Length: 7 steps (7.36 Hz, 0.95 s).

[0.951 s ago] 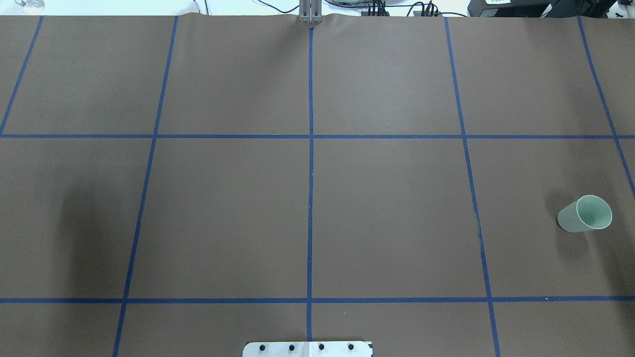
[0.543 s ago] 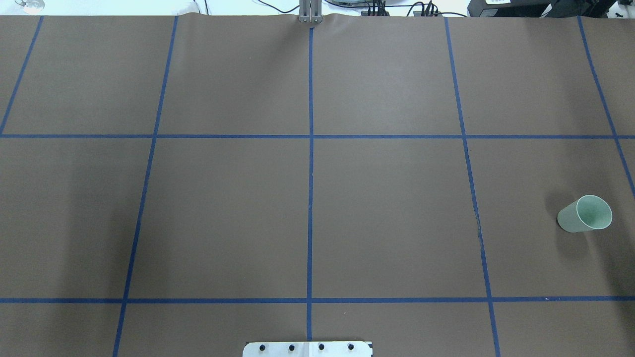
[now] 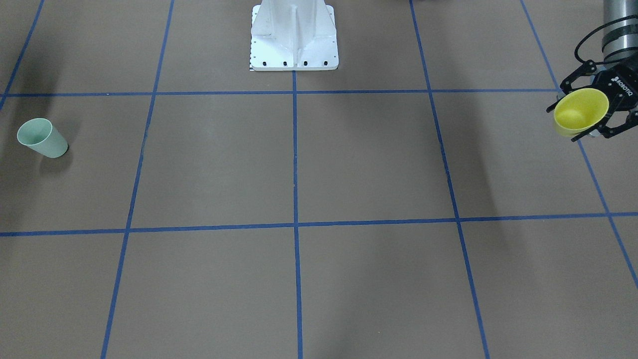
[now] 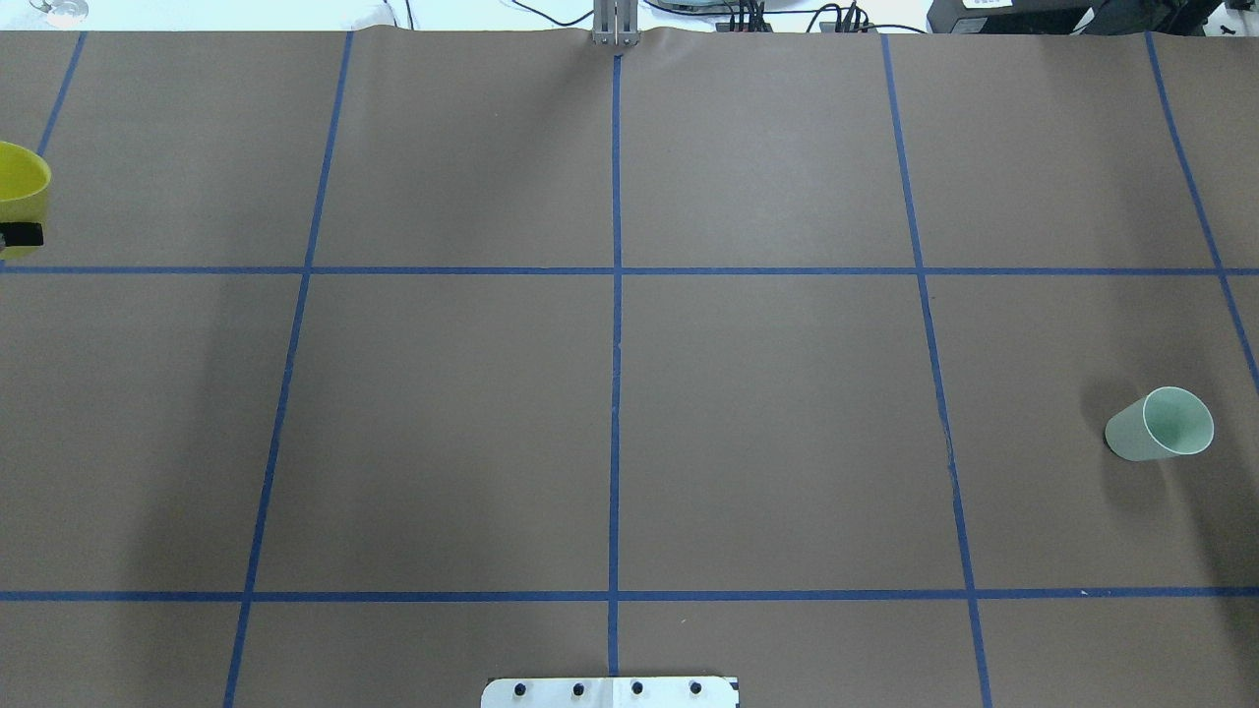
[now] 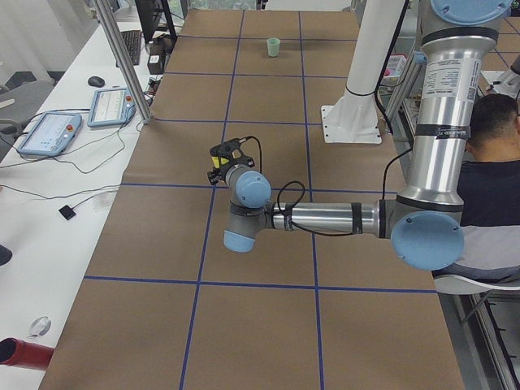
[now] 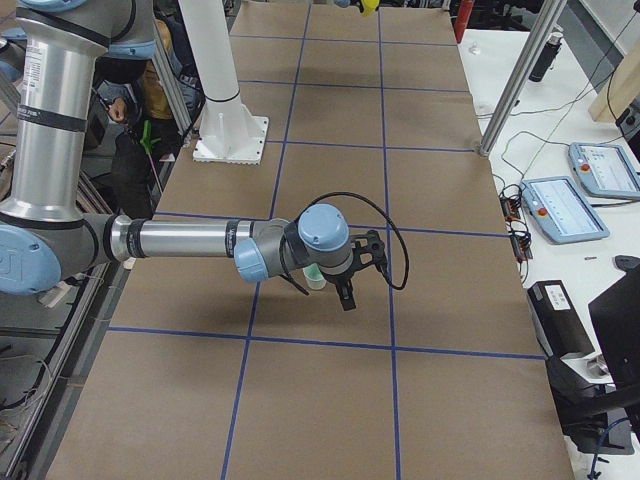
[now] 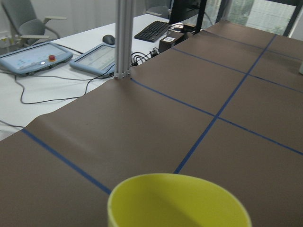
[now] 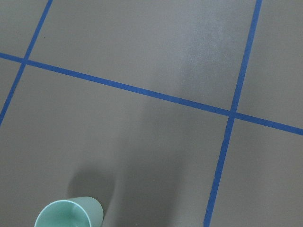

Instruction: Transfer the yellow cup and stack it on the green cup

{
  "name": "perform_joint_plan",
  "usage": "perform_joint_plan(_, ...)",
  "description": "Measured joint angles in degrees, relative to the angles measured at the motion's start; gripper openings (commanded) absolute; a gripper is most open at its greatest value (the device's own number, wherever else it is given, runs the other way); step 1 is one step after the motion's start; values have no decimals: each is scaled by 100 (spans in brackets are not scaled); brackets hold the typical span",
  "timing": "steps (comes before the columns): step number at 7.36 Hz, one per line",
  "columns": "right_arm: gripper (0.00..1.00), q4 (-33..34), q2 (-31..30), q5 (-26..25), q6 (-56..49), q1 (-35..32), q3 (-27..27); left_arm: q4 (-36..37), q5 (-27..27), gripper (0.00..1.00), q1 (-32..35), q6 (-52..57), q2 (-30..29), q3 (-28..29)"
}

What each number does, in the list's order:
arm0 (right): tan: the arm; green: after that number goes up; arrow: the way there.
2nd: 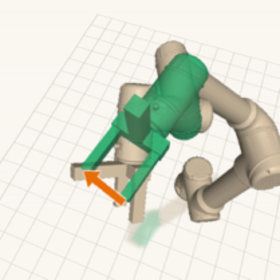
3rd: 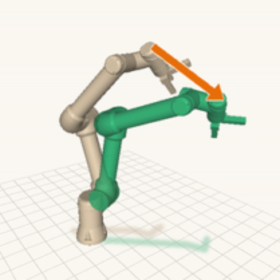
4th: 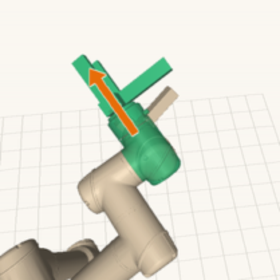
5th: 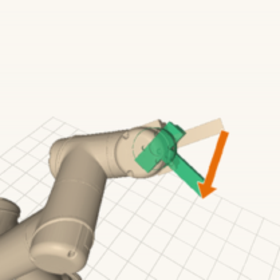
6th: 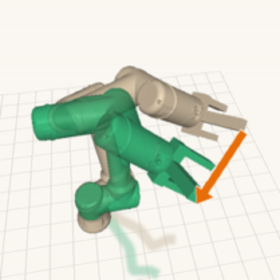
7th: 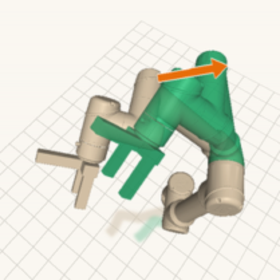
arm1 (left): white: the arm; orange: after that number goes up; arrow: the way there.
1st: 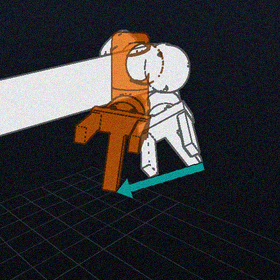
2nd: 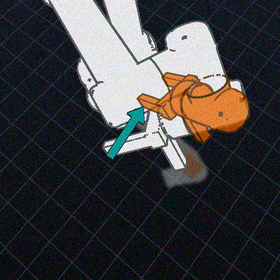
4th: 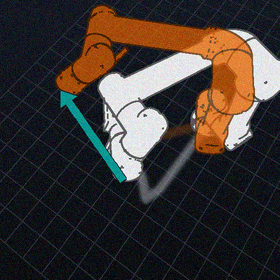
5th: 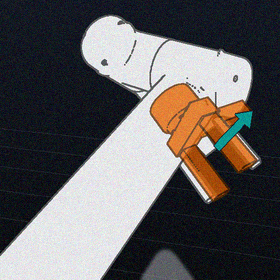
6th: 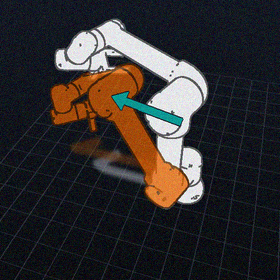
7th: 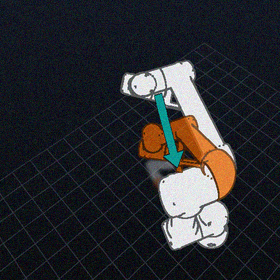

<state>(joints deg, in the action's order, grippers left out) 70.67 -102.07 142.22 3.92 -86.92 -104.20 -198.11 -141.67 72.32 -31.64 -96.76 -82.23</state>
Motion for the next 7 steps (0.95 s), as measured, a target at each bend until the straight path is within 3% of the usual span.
perform_joint_plan(4,100,-14,58,198,753,2,-320,-752,260,0,-1322,-56,-732,-56)
perform_joint_plan(7,100,-10,383,557,1666,30,-525,-759,1234,0,-2448,-42,-1428,73)
